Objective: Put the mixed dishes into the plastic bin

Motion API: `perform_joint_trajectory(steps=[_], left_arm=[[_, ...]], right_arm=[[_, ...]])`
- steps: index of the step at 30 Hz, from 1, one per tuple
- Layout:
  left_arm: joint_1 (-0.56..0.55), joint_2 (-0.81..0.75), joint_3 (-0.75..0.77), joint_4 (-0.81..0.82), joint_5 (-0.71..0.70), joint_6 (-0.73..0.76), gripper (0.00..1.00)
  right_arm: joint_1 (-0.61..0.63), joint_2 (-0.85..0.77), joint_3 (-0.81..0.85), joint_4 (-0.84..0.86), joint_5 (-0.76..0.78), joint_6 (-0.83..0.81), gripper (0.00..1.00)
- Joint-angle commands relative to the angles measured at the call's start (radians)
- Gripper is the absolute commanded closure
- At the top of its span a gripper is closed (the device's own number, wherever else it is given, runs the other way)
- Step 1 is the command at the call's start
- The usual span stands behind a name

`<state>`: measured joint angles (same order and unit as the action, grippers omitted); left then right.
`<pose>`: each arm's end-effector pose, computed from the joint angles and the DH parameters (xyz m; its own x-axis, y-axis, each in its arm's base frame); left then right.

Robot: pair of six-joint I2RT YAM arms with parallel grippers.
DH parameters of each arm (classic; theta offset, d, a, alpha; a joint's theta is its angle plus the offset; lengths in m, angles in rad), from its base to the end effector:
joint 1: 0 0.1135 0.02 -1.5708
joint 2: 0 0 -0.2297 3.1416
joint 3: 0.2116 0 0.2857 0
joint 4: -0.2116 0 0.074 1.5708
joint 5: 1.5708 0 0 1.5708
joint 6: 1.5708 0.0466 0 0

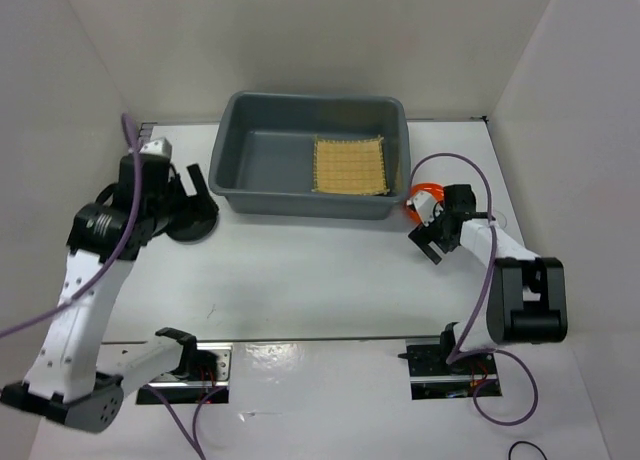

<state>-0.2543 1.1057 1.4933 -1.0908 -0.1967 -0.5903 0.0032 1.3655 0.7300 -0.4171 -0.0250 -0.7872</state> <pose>0.2386 -0.0526 0.4025 -0.5770 -0.4140 -0.7040 -0.2632 0.9103 -0.3196 0.2933 0.0021 0.1161 -0.6021 -0.7101 -0.3650 -0.6264 0.7036 -0.3355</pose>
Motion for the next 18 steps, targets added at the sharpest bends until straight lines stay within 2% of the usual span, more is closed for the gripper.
perform_joint_trajectory(steps=[1, 5, 11, 18], left_arm=[[0.007, -0.162, -0.068, 0.036, -0.020, -0.055, 0.00], [0.007, -0.248, -0.110, -0.020, -0.029, -0.055, 0.00], [0.007, -0.299, -0.162, -0.046, -0.010, -0.083, 0.00], [0.007, -0.334, -0.218, -0.046, -0.001, -0.106, 0.00]], right_arm=[[-0.046, 0.085, 0.049, 0.083, -0.092, -0.089, 0.02], [-0.092, 0.119, 0.104, 0.070, -0.206, -0.197, 0.02], [-0.092, 0.109, 0.105, 0.089, -0.216, -0.316, 0.02], [-0.092, 0.017, 0.059, 0.019, -0.277, -0.471, 0.02]])
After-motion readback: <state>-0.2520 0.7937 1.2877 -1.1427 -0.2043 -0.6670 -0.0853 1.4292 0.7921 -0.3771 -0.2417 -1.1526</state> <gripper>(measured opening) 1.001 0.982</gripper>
